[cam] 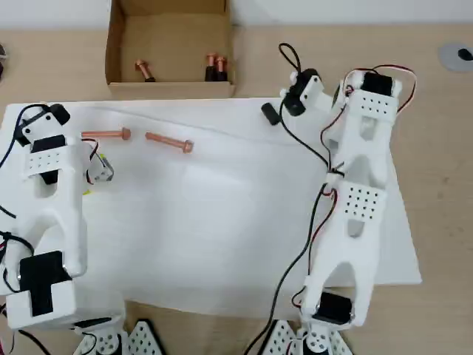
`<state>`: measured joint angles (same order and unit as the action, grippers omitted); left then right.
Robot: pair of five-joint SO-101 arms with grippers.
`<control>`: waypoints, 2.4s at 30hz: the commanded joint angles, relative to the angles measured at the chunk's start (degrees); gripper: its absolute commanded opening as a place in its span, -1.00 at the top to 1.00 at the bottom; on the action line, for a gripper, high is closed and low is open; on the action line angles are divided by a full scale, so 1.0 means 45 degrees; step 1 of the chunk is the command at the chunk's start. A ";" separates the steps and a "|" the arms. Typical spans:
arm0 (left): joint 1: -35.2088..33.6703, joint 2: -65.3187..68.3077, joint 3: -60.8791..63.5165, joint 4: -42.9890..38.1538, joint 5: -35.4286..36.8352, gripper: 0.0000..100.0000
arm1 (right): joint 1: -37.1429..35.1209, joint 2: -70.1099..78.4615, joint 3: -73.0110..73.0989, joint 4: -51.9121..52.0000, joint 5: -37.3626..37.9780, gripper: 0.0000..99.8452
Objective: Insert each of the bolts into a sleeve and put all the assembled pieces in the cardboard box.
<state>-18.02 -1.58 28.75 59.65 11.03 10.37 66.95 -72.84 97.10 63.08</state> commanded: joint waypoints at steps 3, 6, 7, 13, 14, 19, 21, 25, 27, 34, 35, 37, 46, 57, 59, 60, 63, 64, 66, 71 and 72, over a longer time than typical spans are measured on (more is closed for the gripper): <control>0.0039 -0.0107 -0.0430 -0.0059 -0.0078 0.66 | -0.0010 -0.0068 -0.0088 -0.0059 0.0078 0.46; 0.0039 -0.0107 -0.0449 0.0059 -0.0078 0.66 | -0.0010 -0.0049 -0.0127 -0.0117 0.0078 0.56; 0.0039 -0.0107 -0.0449 0.0059 -0.0078 0.66 | -0.0010 -0.0049 -0.0166 -0.0156 0.0078 0.60; 0.0039 -0.0107 -0.0449 0.0078 -0.0098 0.66 | -0.0010 -0.0088 -0.0186 -0.0176 0.0059 0.76; 0.0039 -0.0107 -0.0449 0.0078 -0.0098 0.66 | -0.0010 -0.0088 -0.0186 -0.0176 0.0059 0.76; 0.0039 -0.0107 -0.0449 0.0078 -0.0098 0.66 | -0.0010 -0.0107 -0.0205 -0.0156 0.0059 0.76; 0.0039 -0.0127 -0.0449 0.0078 -0.0098 0.66 | -0.0010 -0.0107 -0.0205 -0.0117 0.0059 0.77; 0.0039 -0.0127 -0.0449 0.0078 -0.0098 0.66 | -0.0010 -0.0107 -0.0205 -0.0078 0.0039 0.77; 0.0039 -0.0127 -0.0449 0.0078 -0.0098 0.66 | -0.0010 -0.0127 -0.0205 -0.0078 -0.0078 0.79; 0.0039 -0.0127 -0.0449 0.0078 -0.0098 0.66 | -0.0010 -0.0127 -0.1084 -0.0059 -0.0391 0.98; 0.0039 -0.0127 -0.0449 0.0078 -0.0098 0.66 | -0.0010 -0.0127 -0.1182 -0.0059 -0.0391 0.98; 0.0039 -0.0127 -0.0430 0.0078 -0.0098 0.66 | -0.0010 -0.0127 -0.1260 -0.0059 -0.0391 0.98; 0.0039 -0.0127 -0.0469 0.0078 -0.0117 0.66 | -0.0049 -0.0127 -0.3546 0.0215 -0.1856 0.98; -0.0117 -0.0147 -0.1524 0.0977 0.1074 0.66 | -0.0557 -0.2862 -0.5070 0.1114 -0.4200 0.98; -0.0215 -0.0147 -0.2051 0.1485 0.1231 0.66 | -0.0850 -0.3761 -0.5070 0.1114 -0.4532 0.98; -0.0234 -0.0147 -0.2325 0.1739 0.1328 0.66 | -0.0967 -0.4171 -0.5070 0.1133 -0.4786 0.98; -0.0254 -0.0147 -0.3165 0.2462 0.1114 0.66 | -0.1104 -0.5519 -0.4933 0.1192 -0.6095 0.98; -0.0254 -0.0147 -0.3477 0.2696 0.0899 0.66 | -0.1084 -0.5890 -0.4933 0.1192 -0.6584 0.98; -0.0391 -0.0147 -0.4181 0.3243 0.0449 0.66 | -0.1045 -0.6574 -0.4601 0.1211 -0.7424 0.98; -0.0957 -0.0107 -0.6310 0.4532 -0.0703 0.66 | -0.1045 -0.8781 -0.0967 0.1211 -0.8752 0.98; -0.1055 -0.0049 -0.6799 0.4845 -0.1055 0.66 | -0.1045 -0.9504 -0.0205 0.1211 -0.9084 0.98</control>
<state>-21.10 -1.58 5.63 78.37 9.36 5.98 34.24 -81.63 101.67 25.80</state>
